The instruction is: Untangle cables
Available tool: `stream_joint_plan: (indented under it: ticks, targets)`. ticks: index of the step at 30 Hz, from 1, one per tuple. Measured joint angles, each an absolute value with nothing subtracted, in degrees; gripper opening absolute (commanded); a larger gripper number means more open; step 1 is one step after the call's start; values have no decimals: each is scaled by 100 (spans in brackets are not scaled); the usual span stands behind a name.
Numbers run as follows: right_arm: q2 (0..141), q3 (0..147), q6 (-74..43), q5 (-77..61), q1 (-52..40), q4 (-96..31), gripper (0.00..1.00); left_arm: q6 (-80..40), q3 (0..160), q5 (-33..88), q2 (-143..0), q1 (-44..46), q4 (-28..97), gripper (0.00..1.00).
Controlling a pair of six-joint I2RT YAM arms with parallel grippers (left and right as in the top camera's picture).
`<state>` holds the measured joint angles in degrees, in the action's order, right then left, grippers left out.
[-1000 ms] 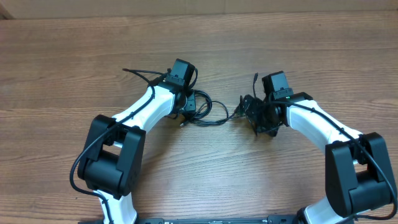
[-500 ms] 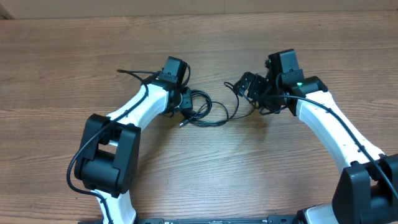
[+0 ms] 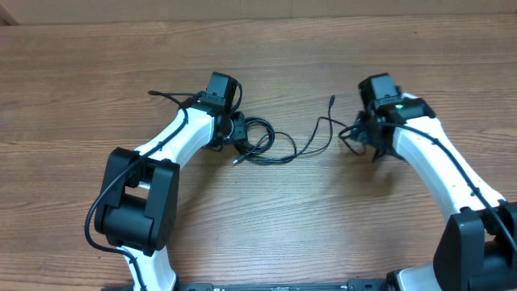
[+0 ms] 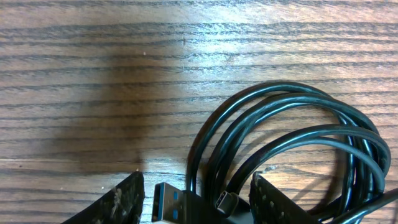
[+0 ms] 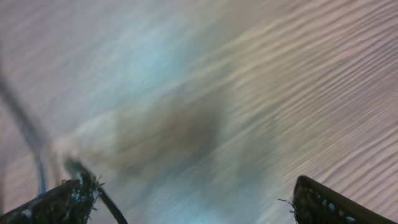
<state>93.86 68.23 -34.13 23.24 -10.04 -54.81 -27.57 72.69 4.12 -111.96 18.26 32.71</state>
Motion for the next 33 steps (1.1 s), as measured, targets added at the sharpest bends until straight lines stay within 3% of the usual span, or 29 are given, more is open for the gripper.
stream_joint_plan:
  ticks: [9, 18, 24, 27, 33]
  targets:
    - [9386, 6823, -3336, 2670, -727, -3863, 100, -2757, 7269, 412, -11196, 1826, 3275, 54]
    - [9386, 6823, -3297, -25, -729, -3691, 99, -2757, 7269, 528, -11196, 1826, 3277, 51]
    - [9386, 6825, -3295, -1026, -897, -3708, 100, -2816, 7269, 626, -11196, 1826, 3275, 41]
    - [9386, 6823, -3151, -1208, -993, -3710, 100, -2845, 7269, 650, -11196, 1826, 3275, 31]
    - [9386, 6823, -2628, -1271, -1096, -3710, 100, -2842, 7269, 670, -11196, 1826, 3273, 23]
